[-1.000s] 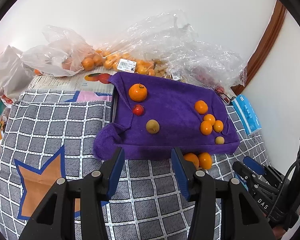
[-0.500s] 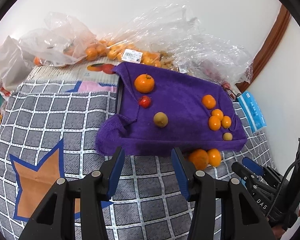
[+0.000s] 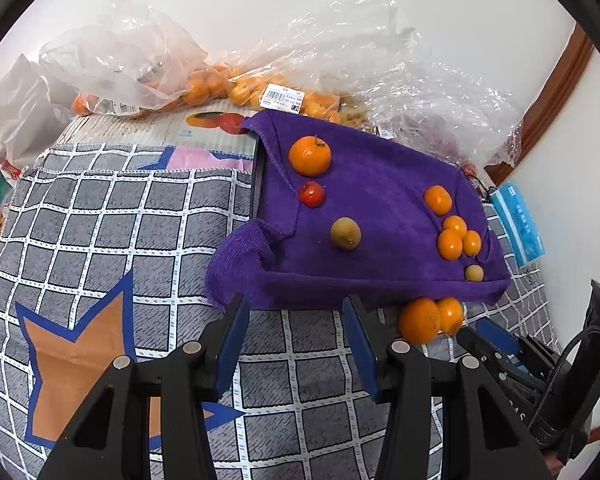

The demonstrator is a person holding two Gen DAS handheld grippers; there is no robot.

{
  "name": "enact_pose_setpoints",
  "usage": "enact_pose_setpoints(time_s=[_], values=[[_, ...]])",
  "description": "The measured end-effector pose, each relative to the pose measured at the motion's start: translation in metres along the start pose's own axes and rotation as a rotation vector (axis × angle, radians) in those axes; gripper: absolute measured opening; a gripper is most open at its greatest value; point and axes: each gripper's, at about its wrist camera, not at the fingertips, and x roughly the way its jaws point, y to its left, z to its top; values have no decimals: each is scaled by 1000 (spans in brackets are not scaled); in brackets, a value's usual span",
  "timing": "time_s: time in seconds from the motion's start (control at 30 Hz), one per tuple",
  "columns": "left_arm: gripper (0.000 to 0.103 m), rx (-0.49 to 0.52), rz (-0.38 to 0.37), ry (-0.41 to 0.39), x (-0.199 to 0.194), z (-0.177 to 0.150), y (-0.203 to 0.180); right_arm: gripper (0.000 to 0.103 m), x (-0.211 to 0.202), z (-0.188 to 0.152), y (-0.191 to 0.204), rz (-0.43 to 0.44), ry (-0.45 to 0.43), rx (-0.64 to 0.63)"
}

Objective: Organize fruits
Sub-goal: 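Close the right tool on an orange beside the towel, then grasp the last large orange with the left tool while the right tool holds its orange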

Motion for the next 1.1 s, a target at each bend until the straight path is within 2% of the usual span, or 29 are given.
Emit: enact_pose_setpoints(time_s=[0.27,0.37,0.83,1.1], values=[[46,10,13,16,8,0,-2,38,25,9,2,16,24,-20],[46,18,6,26,13,-1,-5,33,28,11,1,32,21,-25],[46,95,-68,43,18,-15,-48,33,-5,-7,-34,-36,-13,11],[46,134,-97,89,31,-24,-71,33,-21,-9,-58,-61,-41,44]])
